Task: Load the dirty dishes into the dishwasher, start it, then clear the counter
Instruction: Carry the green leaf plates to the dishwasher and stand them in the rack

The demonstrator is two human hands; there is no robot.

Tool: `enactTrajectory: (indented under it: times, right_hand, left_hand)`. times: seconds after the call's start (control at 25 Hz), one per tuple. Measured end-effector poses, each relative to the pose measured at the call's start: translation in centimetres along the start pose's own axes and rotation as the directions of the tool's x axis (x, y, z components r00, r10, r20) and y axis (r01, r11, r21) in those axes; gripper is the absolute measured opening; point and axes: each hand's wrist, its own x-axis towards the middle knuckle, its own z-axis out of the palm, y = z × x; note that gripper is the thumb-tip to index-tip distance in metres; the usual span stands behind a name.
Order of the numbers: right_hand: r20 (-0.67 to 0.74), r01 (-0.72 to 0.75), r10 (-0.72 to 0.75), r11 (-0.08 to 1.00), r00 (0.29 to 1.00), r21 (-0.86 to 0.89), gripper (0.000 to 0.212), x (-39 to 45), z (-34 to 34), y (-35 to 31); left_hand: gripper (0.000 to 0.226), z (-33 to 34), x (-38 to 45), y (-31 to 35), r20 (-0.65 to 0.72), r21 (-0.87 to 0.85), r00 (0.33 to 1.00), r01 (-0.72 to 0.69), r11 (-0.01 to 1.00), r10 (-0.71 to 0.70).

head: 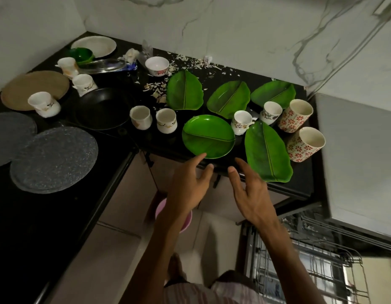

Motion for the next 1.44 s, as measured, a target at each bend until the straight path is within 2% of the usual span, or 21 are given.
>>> enactTrajectory:
  times: [0.16,0.36,0.52,0.64,0.76,0.92,1.12,1.24,1.36,1.44]
  right_hand:
    - [-0.018,-0.031,0.031,0.999,0.999,-0.015,0.065,1.9,0.0,1.4]
    - [-0.053,-0.026,0.023,0.999,0.998,-0.046,0.057,5.2,-2.0,3.6]
    - [-0.064,-0.085,0.079,0.991,0.995,-0.099,0.056,7.7,-4.5,7.3]
    - [-0.079,-0.186,0.174,0.964,0.982,-0.188,0.050,8.7,-6.6,10.6]
    - [-0.031,-0.302,0.306,0.912,0.952,-0.276,0.048,8.6,-9.1,13.8]
    - [0.064,-0.302,0.338,0.900,0.939,-0.314,0.043,8.4,-10.0,16.8]
    - [0.091,-0.404,0.422,0.899,0.902,-0.170,0.047,9.8,-9.2,18.0]
    - [0.150,-0.526,0.523,0.850,0.839,-0.022,0.048,10.1,-8.3,18.2]
    - [0.235,-0.627,0.588,0.763,0.774,0.155,0.027,10.0,-7.8,17.3]
    - [0.223,-0.643,0.606,0.746,0.764,0.174,0.008,9.9,-7.9,16.4]
  left_hand:
    - [0.047,1.0,2.6,-0.2,0.028,-0.021,0.999,-0.024,0.999,0.025]
    - [0.040,3.9,6.1,1.2,-0.033,0.023,0.996,-0.079,0.997,0.080]
    - [0.037,7.1,8.4,3.2,-0.042,0.024,0.994,-0.095,0.995,0.096]
    - [0.046,9.1,9.5,3.9,-0.014,0.011,0.998,-0.060,0.998,0.060]
    - [0.054,11.2,9.6,3.7,0.006,0.005,1.000,-0.011,1.000,0.011]
    - [0.042,13.5,9.5,3.2,0.000,-0.038,0.998,0.061,0.997,-0.061]
    - [0.040,14.6,10.5,3.3,0.001,-0.069,0.996,0.090,0.994,-0.090]
    - [0.040,14.1,11.8,2.9,0.008,-0.078,0.996,0.089,0.993,-0.089]
    - [0.039,13.3,13.4,3.0,0.015,-0.096,0.997,0.078,0.992,-0.077]
    - [0.037,12.3,14.8,3.2,0.023,-0.125,0.998,0.067,0.990,-0.065]
